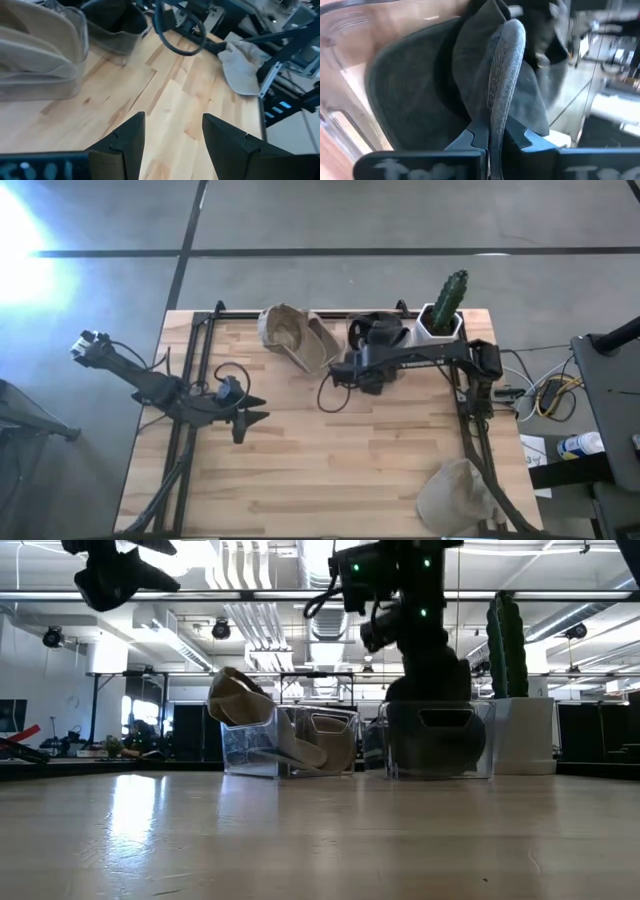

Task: Pick & Place hat
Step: Put the black cap into the right transparent bin, then put the brown cap into the left transparent bin

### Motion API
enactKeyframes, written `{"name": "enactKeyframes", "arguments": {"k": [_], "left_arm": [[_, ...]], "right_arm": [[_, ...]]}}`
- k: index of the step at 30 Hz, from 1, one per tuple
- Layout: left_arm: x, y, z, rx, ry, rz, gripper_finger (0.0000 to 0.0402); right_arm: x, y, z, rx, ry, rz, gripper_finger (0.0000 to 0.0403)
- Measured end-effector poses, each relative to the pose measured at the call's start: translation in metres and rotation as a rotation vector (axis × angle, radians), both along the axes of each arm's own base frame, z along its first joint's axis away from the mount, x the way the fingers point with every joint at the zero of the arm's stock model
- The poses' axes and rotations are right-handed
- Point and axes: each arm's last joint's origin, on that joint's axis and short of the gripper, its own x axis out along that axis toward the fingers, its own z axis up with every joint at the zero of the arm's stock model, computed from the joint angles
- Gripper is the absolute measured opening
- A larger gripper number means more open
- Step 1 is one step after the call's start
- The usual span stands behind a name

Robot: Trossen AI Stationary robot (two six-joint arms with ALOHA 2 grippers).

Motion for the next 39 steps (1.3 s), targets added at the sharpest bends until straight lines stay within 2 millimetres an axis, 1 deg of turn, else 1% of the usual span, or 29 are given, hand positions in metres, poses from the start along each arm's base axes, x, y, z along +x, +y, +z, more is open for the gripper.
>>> {"name": "enactKeyframes", "arguments": {"k": [4, 7, 10, 13, 15, 20, 22, 25, 27, 30, 32, 35, 37, 39], "left_arm": [[-0.001, 0.001, -0.005, -0.003, 0.015, 0.015, 0.0190], [-0.001, 0.001, -0.006, -0.003, 0.018, 0.016, 0.0190], [-0.001, 0.001, -0.006, 0.006, 0.021, 0.013, 0.0190], [-0.001, 0.001, -0.006, 0.016, 0.022, 0.011, 0.0190], [-0.001, 0.001, -0.006, 0.017, 0.023, 0.011, 0.0190], [-0.001, 0.001, -0.006, 0.015, 0.023, 0.012, 0.0190], [-0.001, 0.001, -0.006, 0.010, 0.022, 0.014, 0.0190], [-0.001, 0.001, -0.006, 0.003, 0.021, 0.017, 0.0190], [-0.001, 0.001, -0.006, 0.003, 0.021, 0.017, 0.0190], [-0.001, 0.001, -0.006, -0.002, 0.020, 0.019, 0.0190], [-0.001, 0.001, -0.006, -0.002, 0.021, 0.019, 0.0190], [-0.001, 0.001, -0.006, -0.004, 0.020, 0.020, 0.0190], [-0.001, 0.001, -0.006, -0.004, 0.020, 0.020, 0.0190], [-0.001, 0.001, -0.006, -0.004, 0.020, 0.020, 0.0190]], "right_arm": [[-0.003, 0.007, -0.025, 0.012, 0.049, 0.102, 0.0013], [-0.009, 0.007, -0.038, 0.021, 0.095, 0.103, 0.0015], [-0.012, 0.008, -0.039, 0.071, 0.081, 0.089, 0.0032], [-0.011, 0.010, -0.037, 0.143, 0.029, 0.066, 0.0066], [-0.009, 0.011, -0.032, 0.190, -0.020, 0.060, 0.0094], [-0.004, 0.013, -0.017, 0.237, -0.098, 0.062, 0.0161], [-0.004, 0.014, -0.008, 0.256, -0.127, 0.074, 0.0182], [-0.008, 0.017, 0.010, 0.283, -0.178, 0.074, 0.0202], [-0.013, 0.018, 0.021, 0.300, -0.213, 0.043, 0.0209], [-0.027, 0.022, 0.038, 0.359, -0.256, -0.011, 0.0212], [-0.038, 0.028, 0.049, 0.451, -0.282, -0.049, 0.0210], [-0.056, 0.042, 0.059, 0.654, -0.299, -0.146, 0.0206], [-0.067, 0.053, 0.062, 0.768, -0.289, -0.255, 0.0202], [-0.077, 0.064, 0.062, 0.838, -0.263, -0.359, 0.0199]]}}
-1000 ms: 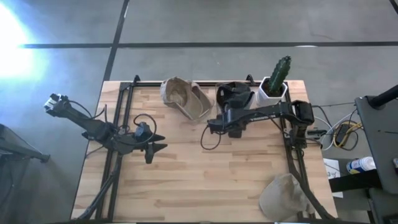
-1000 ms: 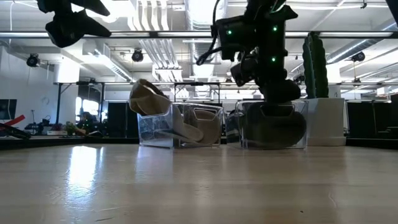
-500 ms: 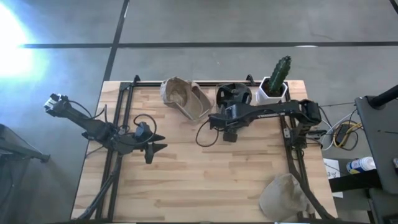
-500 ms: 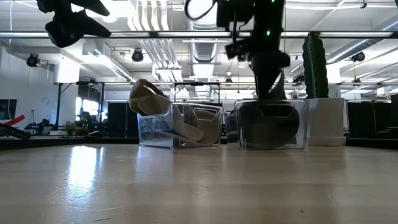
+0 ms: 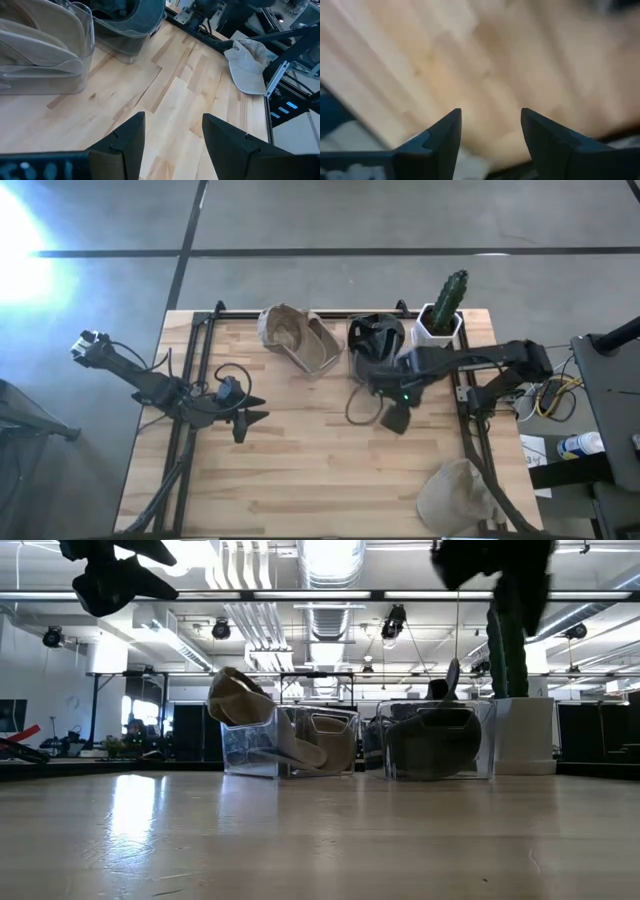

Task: Pick & Place hat
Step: Put the brown cap into the left transparent bin

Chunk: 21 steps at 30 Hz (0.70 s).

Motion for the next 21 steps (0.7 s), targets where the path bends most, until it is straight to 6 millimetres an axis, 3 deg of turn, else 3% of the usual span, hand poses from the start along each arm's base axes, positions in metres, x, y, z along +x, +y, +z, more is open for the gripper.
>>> {"name": "enactKeyframes", "arguments": {"k": [7, 15, 21], "left_arm": [[0.000, 0.000, 0.000, 0.005, 0.001, -0.002, 0.0190], [0.000, 0.000, 0.000, 0.009, 0.003, -0.004, 0.0190], [0.000, 0.000, -0.007, 0.013, 0.019, -0.003, 0.0190]], "right_arm": [[-0.027, 0.048, -0.022, 0.169, 0.217, -0.179, 0.0194], [-0.066, 0.107, -0.062, 0.304, 0.539, -0.156, 0.0194], [-0.086, 0.140, -0.093, 0.382, 0.595, -0.142, 0.0194]]}}
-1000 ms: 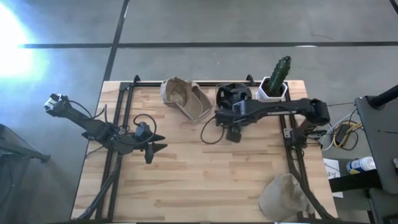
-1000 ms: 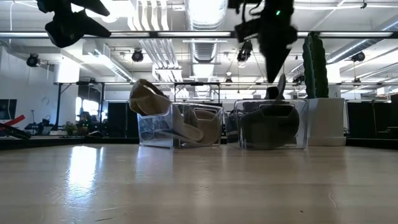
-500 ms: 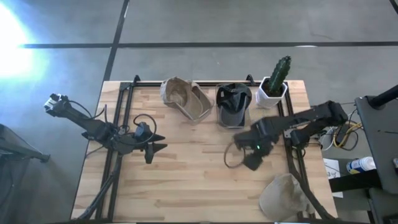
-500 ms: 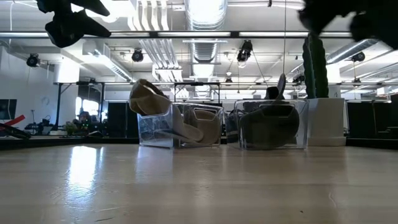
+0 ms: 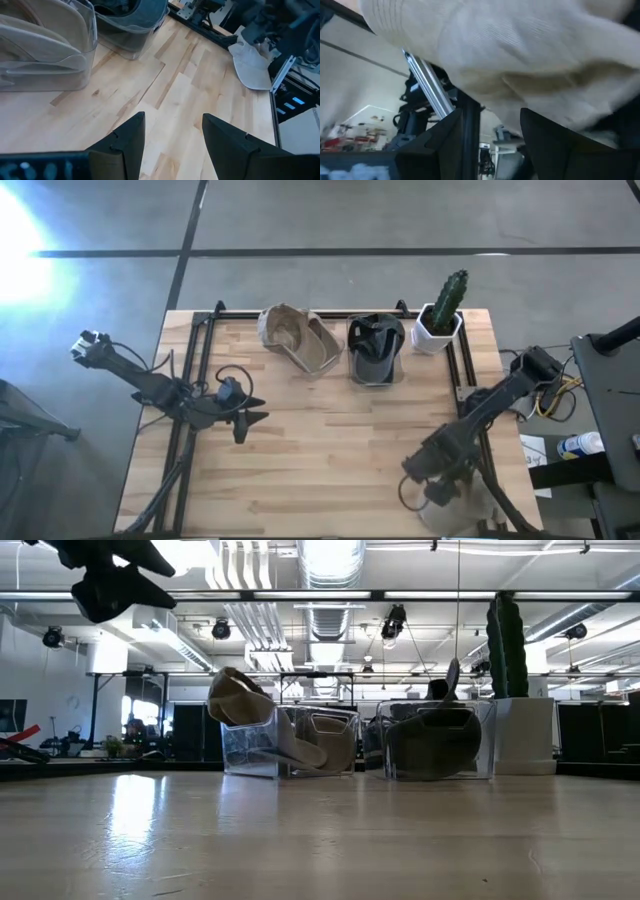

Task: Pick & Place hat
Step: Put the brown cap into the left transparent bin

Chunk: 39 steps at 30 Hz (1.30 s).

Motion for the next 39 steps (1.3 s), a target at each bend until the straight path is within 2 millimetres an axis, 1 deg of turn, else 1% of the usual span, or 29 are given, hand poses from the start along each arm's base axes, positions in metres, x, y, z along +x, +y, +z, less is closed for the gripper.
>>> {"name": "enactKeyframes", "arguments": {"k": [4, 7, 10, 13, 17, 19, 23, 25, 28, 31, 33, 35, 39], "left_arm": [[0.000, 0.000, -0.005, -0.003, 0.005, 0.003, 0.0190], [0.000, 0.000, -0.007, -0.009, 0.003, 0.004, 0.0190], [0.000, -0.001, -0.008, -0.047, 0.003, 0.002, 0.0190], [0.001, -0.002, -0.009, -0.108, 0.007, 0.004, 0.0190], [0.006, -0.006, -0.014, -0.196, 0.038, 0.013, 0.0190], [0.010, -0.009, -0.020, -0.244, 0.076, 0.006, 0.0190], [0.021, -0.017, -0.040, -0.364, 0.150, 0.023, 0.0190], [0.027, -0.021, -0.053, -0.431, 0.139, 0.051, 0.0190], [0.037, -0.024, -0.076, -0.543, 0.043, 0.071, 0.0190], [0.042, -0.020, -0.100, -0.655, -0.090, 0.090, 0.0190], [0.043, -0.015, -0.114, -0.724, -0.154, 0.122, 0.0190], [0.045, -0.010, -0.125, -0.759, -0.179, 0.154, 0.0190], [0.056, -0.003, -0.139, -0.761, -0.159, 0.212, 0.0190]], "right_arm": [[-0.005, 0.009, -0.027, 0.025, -0.049, -0.043, 0.0194], [-0.007, 0.006, -0.045, -0.050, -0.109, -0.096, 0.0194], [-0.002, -0.002, -0.055, -0.136, -0.211, -0.147, 0.0194], [0.010, -0.013, -0.058, -0.197, -0.335, -0.187, 0.0194], [0.037, -0.030, -0.056, -0.254, -0.576, -0.254, 0.0194], [0.051, -0.043, -0.055, -0.297, -0.678, -0.315, 0.0194], [0.071, -0.075, -0.053, -0.390, -0.770, -0.442, 0.0194], [0.078, -0.090, -0.052, -0.411, -0.793, -0.490, 0.0194], [0.087, -0.112, -0.051, -0.431, -0.826, -0.551, 0.0194], [0.094, -0.130, -0.048, -0.441, -0.862, -0.626, 0.0194], [0.099, -0.137, -0.044, -0.436, -0.907, -0.655, 0.0194], [0.103, -0.140, -0.041, -0.419, -0.944, -0.669, 0.0194], [0.105, -0.141, -0.039, -0.409, -0.958, -0.674, 0.0194]]}}
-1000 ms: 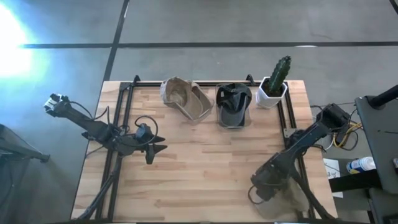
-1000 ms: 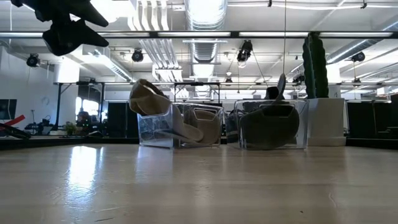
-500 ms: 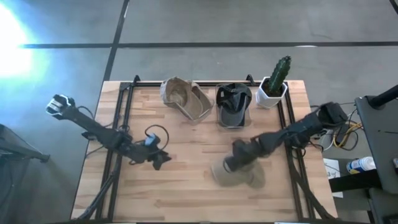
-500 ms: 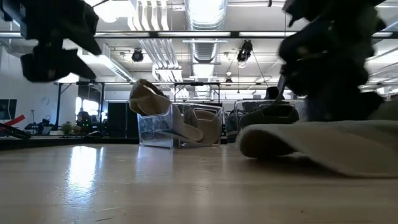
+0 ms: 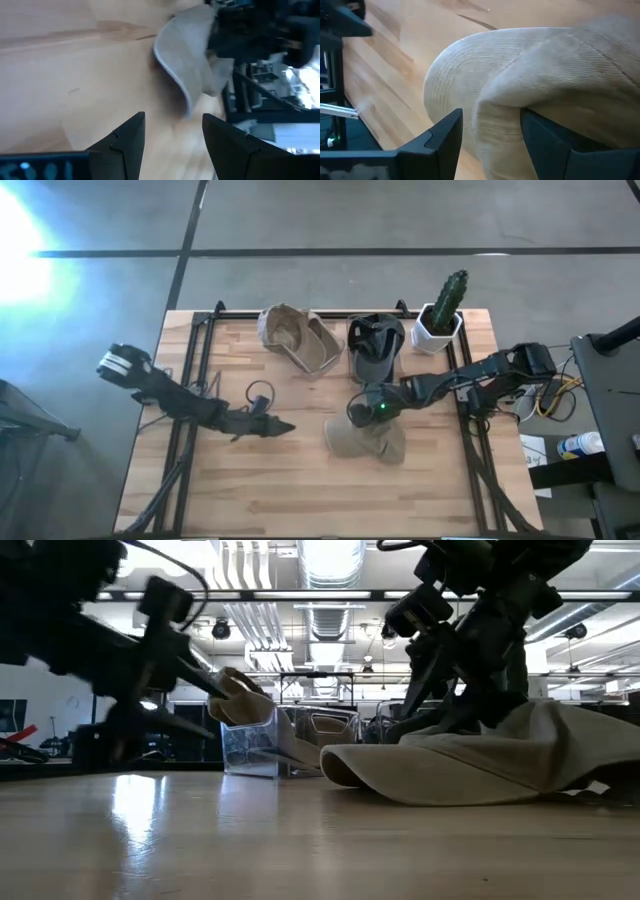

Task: Pick & Place hat
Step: Put the brown cap into the left transparent bin

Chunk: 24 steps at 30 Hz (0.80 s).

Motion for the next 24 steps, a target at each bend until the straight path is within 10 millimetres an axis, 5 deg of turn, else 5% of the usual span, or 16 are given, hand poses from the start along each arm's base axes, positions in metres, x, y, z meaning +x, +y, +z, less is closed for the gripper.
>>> {"name": "enactKeyframes", "arguments": {"k": [11, 24], "left_arm": [[0.079, -0.006, -0.015, -0.003, 0.088, -0.136, 0.0190], [0.123, 0.008, -0.017, 0.051, 0.065, -0.095, 0.0190]], "right_arm": [[-0.001, -0.001, -0.001, -0.027, 0.012, -0.013, 0.0194], [-0.001, -0.001, -0.002, -0.028, 0.016, -0.012, 0.0194]]}}
